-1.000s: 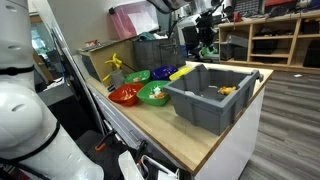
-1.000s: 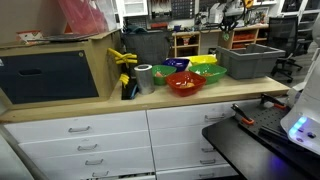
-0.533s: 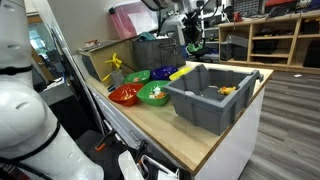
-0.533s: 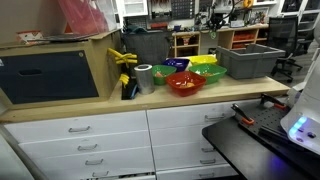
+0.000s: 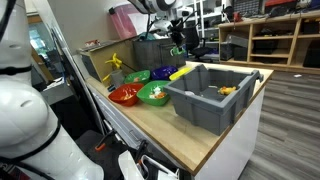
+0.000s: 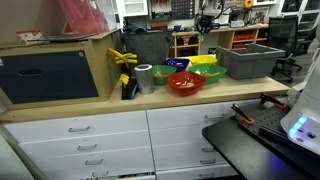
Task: Put one green plush toy in the green bowl then place the yellow plush toy in blue bowl.
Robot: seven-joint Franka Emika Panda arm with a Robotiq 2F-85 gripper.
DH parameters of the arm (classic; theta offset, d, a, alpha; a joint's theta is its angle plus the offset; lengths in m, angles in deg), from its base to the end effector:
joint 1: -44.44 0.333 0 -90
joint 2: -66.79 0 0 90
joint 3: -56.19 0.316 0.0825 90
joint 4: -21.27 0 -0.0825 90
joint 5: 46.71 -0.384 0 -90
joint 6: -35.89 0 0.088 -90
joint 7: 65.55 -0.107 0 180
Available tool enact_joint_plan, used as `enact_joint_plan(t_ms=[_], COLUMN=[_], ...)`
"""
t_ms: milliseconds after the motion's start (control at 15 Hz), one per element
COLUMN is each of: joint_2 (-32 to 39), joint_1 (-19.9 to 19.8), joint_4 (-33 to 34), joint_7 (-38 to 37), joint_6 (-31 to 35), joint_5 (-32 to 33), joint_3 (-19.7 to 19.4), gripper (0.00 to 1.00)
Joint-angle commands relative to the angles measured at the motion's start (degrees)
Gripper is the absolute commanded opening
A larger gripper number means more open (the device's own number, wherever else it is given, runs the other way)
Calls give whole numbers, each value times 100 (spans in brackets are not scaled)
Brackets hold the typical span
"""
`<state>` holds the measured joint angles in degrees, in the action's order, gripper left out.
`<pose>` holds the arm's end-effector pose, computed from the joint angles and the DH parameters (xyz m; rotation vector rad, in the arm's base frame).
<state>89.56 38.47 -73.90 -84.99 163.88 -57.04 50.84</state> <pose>0.6709 -0.1214 0.3967 -2.8572 0.9229 -0.2547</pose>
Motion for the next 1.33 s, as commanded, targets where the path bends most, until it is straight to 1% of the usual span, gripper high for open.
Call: enact_joint_plan(t_ms=[0,133,400,533,1067,1267], joint_2=[-265,-373,-723,-912,-1345,-1381], joint_1=[42,51,41,40,-10,-17], joint_4=[-303,-451,-882,-1135,-2214,-2513], joint_7=[-10,41,141,224,823,1080], joint_6=[-240,-427,-878,-978,-720,-422], joint_5=[-333,-454,-464,-408,-300,-249], joint_3=[124,166,164,139,21,-1], gripper=[3,3,3,3,3,3])
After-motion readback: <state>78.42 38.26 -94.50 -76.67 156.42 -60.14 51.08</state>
